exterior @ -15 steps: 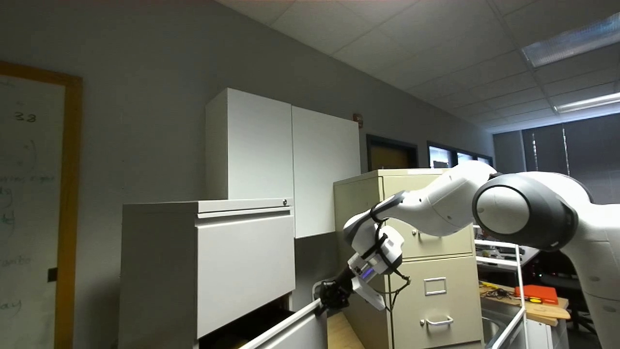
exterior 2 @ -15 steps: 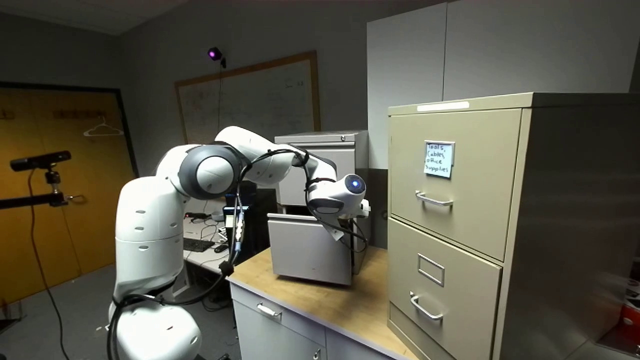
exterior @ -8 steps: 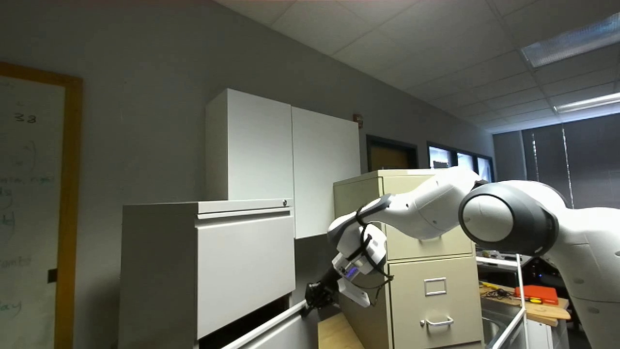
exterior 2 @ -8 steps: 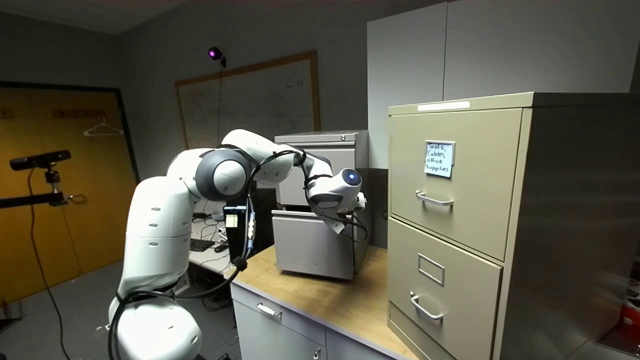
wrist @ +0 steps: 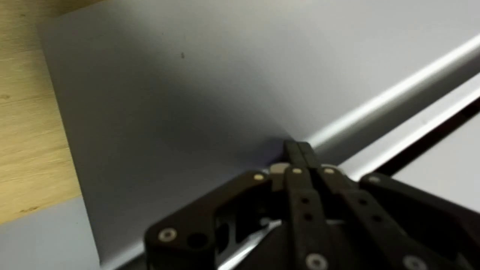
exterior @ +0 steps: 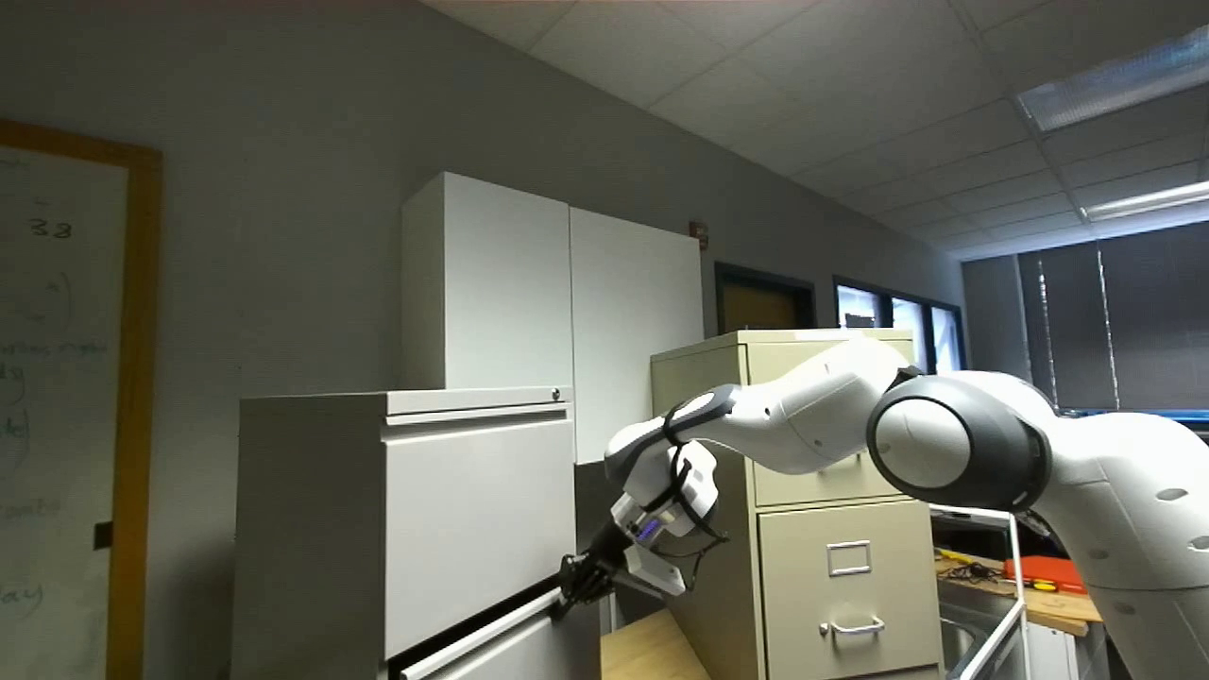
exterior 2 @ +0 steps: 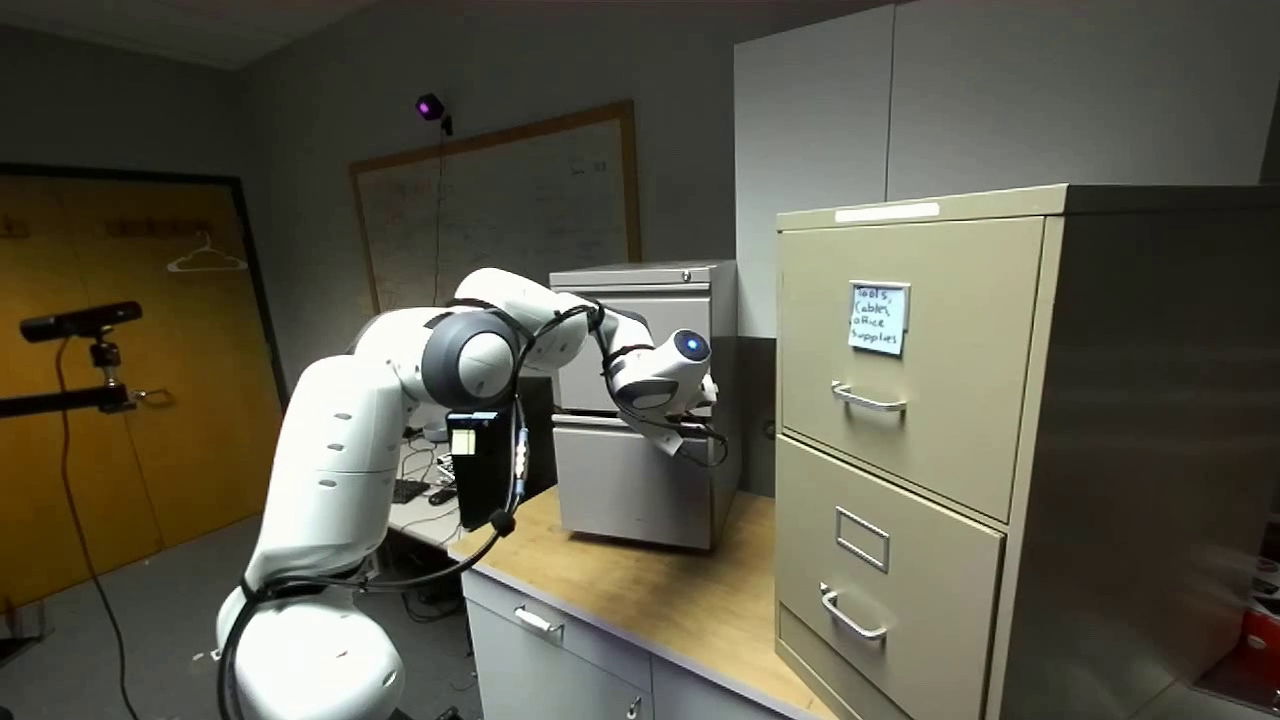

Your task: Close the bottom drawer of the left file cabinet

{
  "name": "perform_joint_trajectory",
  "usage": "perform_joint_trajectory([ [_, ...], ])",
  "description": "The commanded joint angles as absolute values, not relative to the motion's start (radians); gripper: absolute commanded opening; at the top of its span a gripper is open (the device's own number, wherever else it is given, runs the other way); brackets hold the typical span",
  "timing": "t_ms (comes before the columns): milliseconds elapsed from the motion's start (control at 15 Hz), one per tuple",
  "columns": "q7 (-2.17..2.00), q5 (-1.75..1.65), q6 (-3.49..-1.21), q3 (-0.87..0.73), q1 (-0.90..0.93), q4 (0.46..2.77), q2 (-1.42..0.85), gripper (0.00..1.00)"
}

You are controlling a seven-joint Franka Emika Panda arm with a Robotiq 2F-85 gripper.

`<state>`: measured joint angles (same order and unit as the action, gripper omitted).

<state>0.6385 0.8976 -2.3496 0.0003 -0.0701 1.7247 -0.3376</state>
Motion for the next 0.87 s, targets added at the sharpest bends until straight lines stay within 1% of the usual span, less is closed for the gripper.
perform_joint_trajectory([
  [0,0.61,0.882,-2.329,0.041,-0.075,1.562,-0.438,0.0],
  [533,0.572,0.777,-2.308,0.066,-0.085,1.408,-0.537,0.0],
  [800,0.562,0.722,-2.283,0.065,-0.083,1.425,-0.512,0.0],
])
